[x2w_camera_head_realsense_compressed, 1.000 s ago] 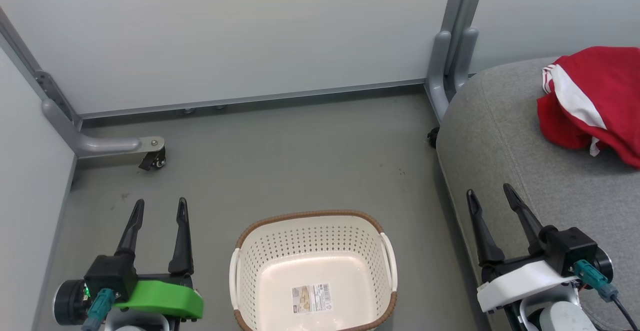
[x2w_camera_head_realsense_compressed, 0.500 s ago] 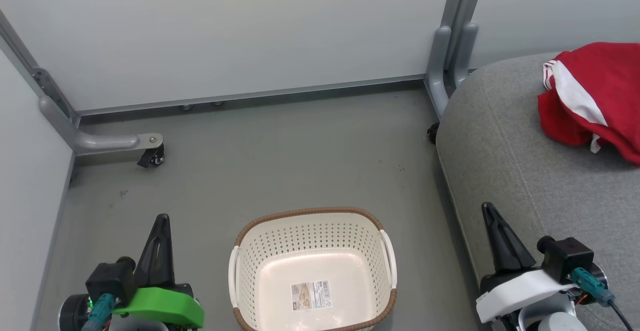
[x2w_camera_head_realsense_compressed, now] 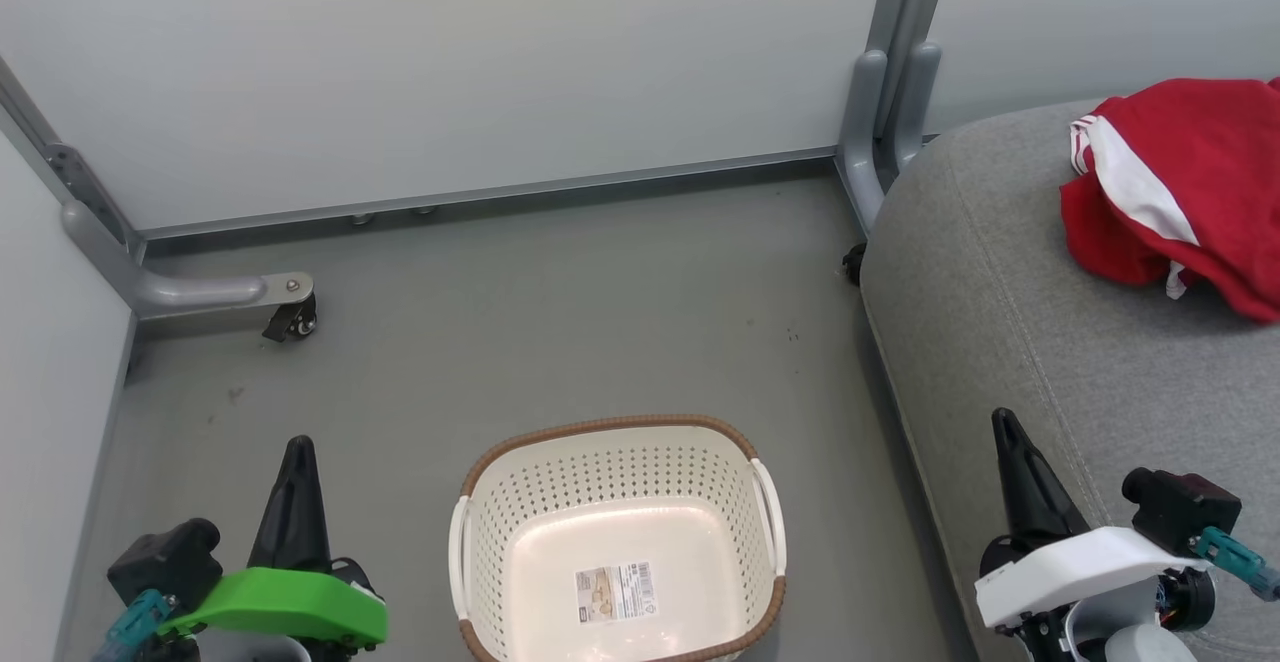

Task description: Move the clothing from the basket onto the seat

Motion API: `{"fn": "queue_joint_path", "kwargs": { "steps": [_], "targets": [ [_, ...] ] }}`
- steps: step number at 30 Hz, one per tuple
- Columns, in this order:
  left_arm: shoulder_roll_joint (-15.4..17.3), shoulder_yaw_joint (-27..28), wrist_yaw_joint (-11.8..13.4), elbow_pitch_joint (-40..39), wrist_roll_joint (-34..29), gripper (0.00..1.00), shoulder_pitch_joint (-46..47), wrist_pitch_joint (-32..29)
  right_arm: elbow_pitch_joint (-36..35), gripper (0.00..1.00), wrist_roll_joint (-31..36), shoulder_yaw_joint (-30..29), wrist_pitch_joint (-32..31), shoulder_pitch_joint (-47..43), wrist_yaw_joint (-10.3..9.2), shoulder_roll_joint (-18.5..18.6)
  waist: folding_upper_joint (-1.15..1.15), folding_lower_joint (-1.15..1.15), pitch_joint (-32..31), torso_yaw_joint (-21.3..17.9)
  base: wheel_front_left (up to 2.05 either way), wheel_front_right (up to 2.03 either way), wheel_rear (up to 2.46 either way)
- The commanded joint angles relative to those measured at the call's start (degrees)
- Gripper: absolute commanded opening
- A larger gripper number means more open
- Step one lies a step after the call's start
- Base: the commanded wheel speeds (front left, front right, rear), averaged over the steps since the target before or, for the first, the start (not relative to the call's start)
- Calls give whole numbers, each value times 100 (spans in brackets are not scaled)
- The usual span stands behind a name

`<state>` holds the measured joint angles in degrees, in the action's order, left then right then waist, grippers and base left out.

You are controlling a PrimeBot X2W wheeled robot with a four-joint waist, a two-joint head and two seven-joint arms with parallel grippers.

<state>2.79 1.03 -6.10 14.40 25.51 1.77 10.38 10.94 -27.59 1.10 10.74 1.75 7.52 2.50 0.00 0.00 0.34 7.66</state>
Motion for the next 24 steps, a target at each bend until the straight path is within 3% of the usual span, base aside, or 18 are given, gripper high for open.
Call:
{"fn": "queue_joint_path", "kwargs": {
  "steps": [1,24],
  "targets": [
    [18,41,-30,-97,254,0,144,-52,-61,0,-257,-40,-55,144,-1,40,0,0,0,-12,0,0,0],
    [18,198,-65,-90,2221,0,259,-551,47,0,-2184,-238,-546,249,-2,66,0,0,-4,-172,0,0,0]
  ]
}}
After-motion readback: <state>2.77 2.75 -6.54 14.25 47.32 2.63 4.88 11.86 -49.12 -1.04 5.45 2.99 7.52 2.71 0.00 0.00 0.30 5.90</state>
